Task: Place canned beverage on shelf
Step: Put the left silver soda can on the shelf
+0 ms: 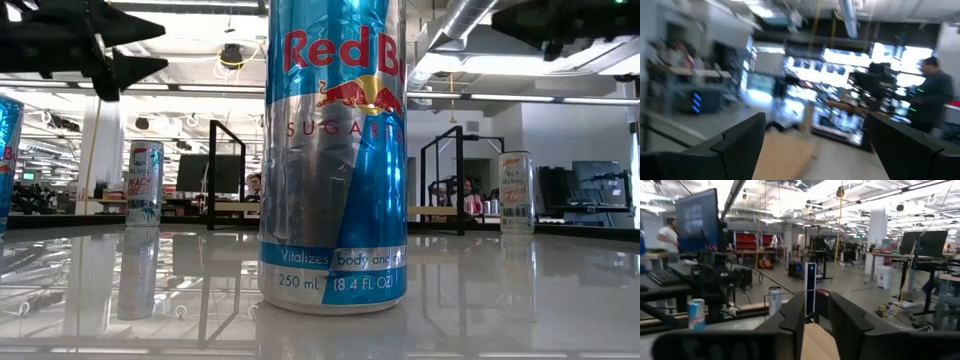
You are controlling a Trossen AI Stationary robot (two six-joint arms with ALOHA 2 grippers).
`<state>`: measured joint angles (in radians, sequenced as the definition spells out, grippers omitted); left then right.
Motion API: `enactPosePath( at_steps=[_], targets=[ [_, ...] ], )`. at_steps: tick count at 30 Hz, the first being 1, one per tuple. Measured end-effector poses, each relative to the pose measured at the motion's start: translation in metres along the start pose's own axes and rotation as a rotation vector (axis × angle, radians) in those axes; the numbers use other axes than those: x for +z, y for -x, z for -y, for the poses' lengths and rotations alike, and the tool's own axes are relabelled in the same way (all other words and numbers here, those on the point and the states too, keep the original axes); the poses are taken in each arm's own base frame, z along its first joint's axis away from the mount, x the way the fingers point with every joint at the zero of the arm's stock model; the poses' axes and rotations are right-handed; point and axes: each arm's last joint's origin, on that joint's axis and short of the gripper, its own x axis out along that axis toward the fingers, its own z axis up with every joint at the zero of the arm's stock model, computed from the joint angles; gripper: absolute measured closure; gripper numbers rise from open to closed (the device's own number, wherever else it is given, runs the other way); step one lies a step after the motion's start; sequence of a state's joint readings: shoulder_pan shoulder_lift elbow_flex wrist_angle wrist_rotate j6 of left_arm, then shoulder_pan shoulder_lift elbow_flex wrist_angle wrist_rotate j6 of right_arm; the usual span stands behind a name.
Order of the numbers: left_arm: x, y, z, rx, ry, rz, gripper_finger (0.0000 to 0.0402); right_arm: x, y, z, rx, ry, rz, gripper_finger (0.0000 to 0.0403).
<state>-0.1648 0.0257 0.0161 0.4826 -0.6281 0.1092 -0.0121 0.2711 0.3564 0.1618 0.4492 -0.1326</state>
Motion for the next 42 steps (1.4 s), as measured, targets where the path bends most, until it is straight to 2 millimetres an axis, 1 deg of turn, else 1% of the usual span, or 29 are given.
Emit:
enactPosePath(
  at_steps=[5, 9, 11, 14, 17, 19, 23, 26, 28, 31, 34, 36, 38, 40, 42],
  targets=[
    [0.014, -0.006, -0.005, 0.063, -0.140, 0.009, 0.0072, 0.014, -0.018, -0.003, -0.021, 0.025, -0.041, 0.0231],
    [0.024, -0.018, -0.007, 0.116, -0.193, -0.052, 0.0072, 0.024, -0.030, -0.006, -0.031, 0.040, -0.070, 0.0199],
    [0.025, -0.028, -0.004, 0.090, -0.195, -0.098, 0.0072, 0.029, -0.035, -0.008, -0.026, 0.034, -0.100, 0.0188],
    [0.020, -0.045, 0.002, -0.008, -0.191, -0.191, 0.0072, 0.037, -0.039, -0.011, 0.000, -0.026, -0.170, 0.0179],
    [0.012, -0.065, 0.012, -0.153, -0.151, -0.283, 0.0072, 0.045, -0.040, -0.019, 0.095, -0.099, -0.266, 0.0177],
    [0.010, -0.079, 0.020, -0.218, -0.124, -0.331, 0.0072, 0.051, -0.040, -0.024, 0.168, -0.161, -0.320, 0.0177],
    [0.018, -0.105, 0.039, -0.335, -0.047, -0.372, 0.0072, 0.061, -0.039, -0.039, 0.306, -0.288, -0.404, 0.0178],
    [0.023, -0.122, 0.058, -0.447, -0.014, -0.399, 0.0072, 0.059, -0.039, -0.054, 0.387, -0.315, -0.449, 0.0179],
    [0.020, -0.130, 0.072, -0.501, 0.013, -0.433, 0.0072, 0.054, -0.038, -0.068, 0.443, -0.310, -0.492, 0.0179],
    [0.012, -0.136, 0.093, -0.567, 0.021, -0.486, 0.0072, 0.046, -0.037, -0.089, 0.523, -0.291, -0.555, 0.0179],
    [-0.004, -0.137, 0.113, -0.628, -0.008, -0.537, 0.0072, 0.039, -0.038, -0.112, 0.588, -0.261, -0.581, 0.0179],
    [-0.014, -0.139, 0.125, -0.649, -0.032, -0.538, 0.0072, 0.033, -0.040, -0.126, 0.625, -0.223, -0.579, 0.0179],
    [-0.026, -0.140, 0.133, -0.668, -0.060, -0.551, 0.0072, 0.026, -0.043, -0.138, 0.648, -0.182, -0.579, 0.0179],
    [-0.042, -0.141, 0.139, -0.683, -0.101, -0.564, 0.0072, 0.020, -0.046, -0.145, 0.651, -0.153, -0.601, 0.0179],
    [-0.056, -0.142, 0.143, -0.676, -0.130, -0.569, 0.0072, 0.021, -0.051, -0.151, 0.642, -0.146, -0.609, 0.0179]
  ],
)
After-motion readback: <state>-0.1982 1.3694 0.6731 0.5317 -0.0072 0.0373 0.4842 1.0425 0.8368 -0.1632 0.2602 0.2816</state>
